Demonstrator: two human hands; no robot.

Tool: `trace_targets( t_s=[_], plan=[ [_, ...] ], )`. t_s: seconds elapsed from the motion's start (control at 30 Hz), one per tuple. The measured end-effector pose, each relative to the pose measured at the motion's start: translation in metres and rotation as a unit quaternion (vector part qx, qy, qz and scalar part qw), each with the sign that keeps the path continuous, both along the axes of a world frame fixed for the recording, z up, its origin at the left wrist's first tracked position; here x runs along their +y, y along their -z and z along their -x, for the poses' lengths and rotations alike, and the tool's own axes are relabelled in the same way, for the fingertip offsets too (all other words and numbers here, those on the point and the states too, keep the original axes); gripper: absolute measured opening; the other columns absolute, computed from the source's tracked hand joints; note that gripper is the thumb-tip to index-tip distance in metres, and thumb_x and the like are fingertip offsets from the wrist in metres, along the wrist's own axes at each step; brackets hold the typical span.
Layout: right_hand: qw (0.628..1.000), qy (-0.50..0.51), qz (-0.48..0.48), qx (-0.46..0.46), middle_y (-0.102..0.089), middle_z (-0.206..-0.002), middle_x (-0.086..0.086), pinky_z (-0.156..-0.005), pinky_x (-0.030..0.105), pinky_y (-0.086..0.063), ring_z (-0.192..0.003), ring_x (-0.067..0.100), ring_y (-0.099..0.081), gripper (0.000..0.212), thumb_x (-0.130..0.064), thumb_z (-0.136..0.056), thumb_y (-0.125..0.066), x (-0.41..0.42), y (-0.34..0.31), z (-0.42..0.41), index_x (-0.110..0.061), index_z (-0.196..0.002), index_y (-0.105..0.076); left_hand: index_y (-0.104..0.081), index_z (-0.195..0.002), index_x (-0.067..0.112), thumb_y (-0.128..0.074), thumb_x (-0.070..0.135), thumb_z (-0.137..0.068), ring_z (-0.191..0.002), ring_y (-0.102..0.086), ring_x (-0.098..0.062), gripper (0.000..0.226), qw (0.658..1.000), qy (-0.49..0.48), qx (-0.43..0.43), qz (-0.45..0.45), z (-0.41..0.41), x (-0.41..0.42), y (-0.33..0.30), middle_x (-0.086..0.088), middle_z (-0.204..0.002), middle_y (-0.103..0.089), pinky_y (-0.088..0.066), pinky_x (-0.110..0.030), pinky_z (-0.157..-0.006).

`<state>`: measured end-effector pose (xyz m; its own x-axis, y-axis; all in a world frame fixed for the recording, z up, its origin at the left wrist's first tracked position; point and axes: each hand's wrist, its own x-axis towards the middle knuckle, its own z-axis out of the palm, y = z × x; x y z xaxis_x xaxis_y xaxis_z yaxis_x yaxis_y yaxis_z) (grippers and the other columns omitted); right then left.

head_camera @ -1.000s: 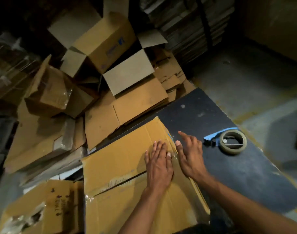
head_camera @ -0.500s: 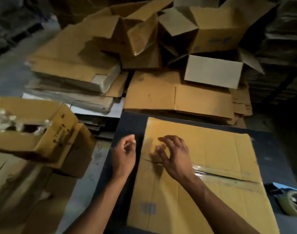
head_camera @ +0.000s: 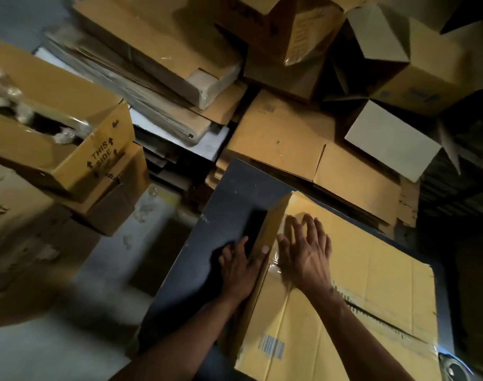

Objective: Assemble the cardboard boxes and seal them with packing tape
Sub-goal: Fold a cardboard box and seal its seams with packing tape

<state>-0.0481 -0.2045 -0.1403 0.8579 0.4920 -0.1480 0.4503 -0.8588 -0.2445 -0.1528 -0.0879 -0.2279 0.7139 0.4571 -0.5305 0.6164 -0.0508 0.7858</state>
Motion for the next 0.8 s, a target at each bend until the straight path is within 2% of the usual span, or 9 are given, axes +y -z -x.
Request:
trace_targets(
  t_s=[0.13,0.2,0.27,0.33,0.4,0.5,0.6,0.7,0.8],
  plan=[
    [1.000,0.011,0.007,0.008,0.004,-0.173,0.002,-0.126,0.057,0.000,-0.158,0.023,0.013,0.071,-0.071,-0.099,-0.007,0.003,0.001,0.003,-0.037,-0.161,-0.017,-0.034,-0.154,0.034,-0.023,0.082,-0.093,-0.133,-0.030,-0.030,0.079,0.977,0.077,0.063,-0.188,-0.001,0.011,0.028,-0.011,-0.150,-0.035,-0.027,-0.042,-0.111],
    [1.000,0.014,0.003,0.010,0.004,-0.173,0.001,-0.126,0.058,-0.001,-0.158,0.023,0.013,0.074,-0.074,-0.097,-0.005,0.004,-0.001,0.003,-0.039,-0.162,-0.016,-0.034,-0.155,0.031,-0.031,0.073,-0.099,-0.131,-0.032,-0.031,0.070,0.971,0.091,0.057,-0.214,-0.004,0.016,0.028,-0.011,-0.148,-0.035,-0.030,-0.042,-0.108],
    [1.000,0.019,-0.019,0.013,0.000,-0.173,0.000,-0.126,0.056,-0.001,-0.158,0.021,0.012,0.077,-0.076,-0.095,-0.010,0.001,-0.005,0.001,-0.038,-0.162,-0.017,-0.039,-0.152,0.030,-0.029,0.074,-0.098,-0.130,-0.033,-0.032,0.071,0.977,0.046,0.028,-0.207,-0.008,0.021,0.021,-0.012,-0.147,-0.037,-0.031,-0.043,-0.107],
    [0.998,0.028,-0.051,0.011,-0.006,-0.173,0.000,-0.125,0.054,-0.002,-0.158,0.020,0.008,0.075,-0.075,-0.096,-0.019,-0.003,-0.010,0.000,-0.038,-0.162,-0.018,-0.040,-0.152,0.031,-0.025,0.079,-0.091,-0.132,-0.030,-0.030,0.080,0.990,0.010,-0.004,-0.143,-0.013,0.021,0.011,-0.011,-0.147,-0.034,-0.028,-0.041,-0.110],
    [0.998,0.032,-0.051,0.009,-0.010,-0.172,0.001,-0.125,0.053,-0.004,-0.158,0.021,0.005,0.075,-0.075,-0.096,-0.026,-0.008,-0.012,0.001,-0.039,-0.161,-0.019,-0.035,-0.155,0.034,-0.023,0.083,-0.088,-0.136,-0.025,-0.027,0.084,0.994,0.054,0.003,-0.096,-0.018,0.017,0.002,-0.007,-0.149,-0.028,-0.025,-0.043,-0.114],
    [0.998,0.036,-0.041,0.010,-0.013,-0.171,0.002,-0.124,0.055,-0.007,-0.157,0.023,0.002,0.075,-0.076,-0.094,-0.030,-0.024,-0.014,0.005,-0.039,-0.160,-0.022,-0.037,-0.155,0.033,-0.025,0.083,-0.091,-0.137,-0.027,-0.030,0.081,0.990,0.068,0.010,-0.121,-0.017,0.016,-0.007,-0.010,-0.151,-0.030,-0.027,-0.045,-0.113],
    [0.998,0.050,-0.036,0.020,-0.016,-0.170,0.001,-0.124,0.055,-0.009,-0.157,0.022,0.001,0.073,-0.076,-0.093,-0.032,-0.061,-0.022,-0.005,-0.042,-0.158,-0.026,-0.043,-0.152,0.030,-0.027,0.080,-0.094,-0.134,-0.037,-0.025,0.078,0.980,0.017,-0.079,-0.181,-0.022,0.018,-0.035,-0.006,-0.146,-0.042,-0.029,-0.035,-0.102],
    [0.996,0.080,-0.012,0.026,-0.018,-0.169,0.002,-0.123,0.057,-0.012,-0.156,0.025,-0.002,0.070,-0.071,-0.095,-0.042,-0.115,-0.032,-0.024,-0.041,-0.157,-0.029,-0.050,-0.148,0.024,-0.038,0.069,-0.100,-0.131,-0.045,-0.020,0.066,0.931,0.049,-0.214,-0.292,-0.026,0.002,-0.076,-0.003,-0.144,-0.052,-0.028,-0.026,-0.103],
    [0.994,0.108,0.016,0.007,-0.022,-0.168,0.004,-0.122,0.060,-0.018,-0.156,0.030,-0.008,0.068,-0.061,-0.097,-0.056,-0.178,-0.038,-0.048,-0.039,-0.156,-0.030,-0.047,-0.150,0.026,-0.044,0.063,-0.099,-0.143,-0.038,-0.026,0.063,0.889,0.141,-0.241,-0.362,-0.026,-0.045,-0.105,-0.005,-0.157,-0.043,-0.036,-0.045,-0.111]
  ],
)
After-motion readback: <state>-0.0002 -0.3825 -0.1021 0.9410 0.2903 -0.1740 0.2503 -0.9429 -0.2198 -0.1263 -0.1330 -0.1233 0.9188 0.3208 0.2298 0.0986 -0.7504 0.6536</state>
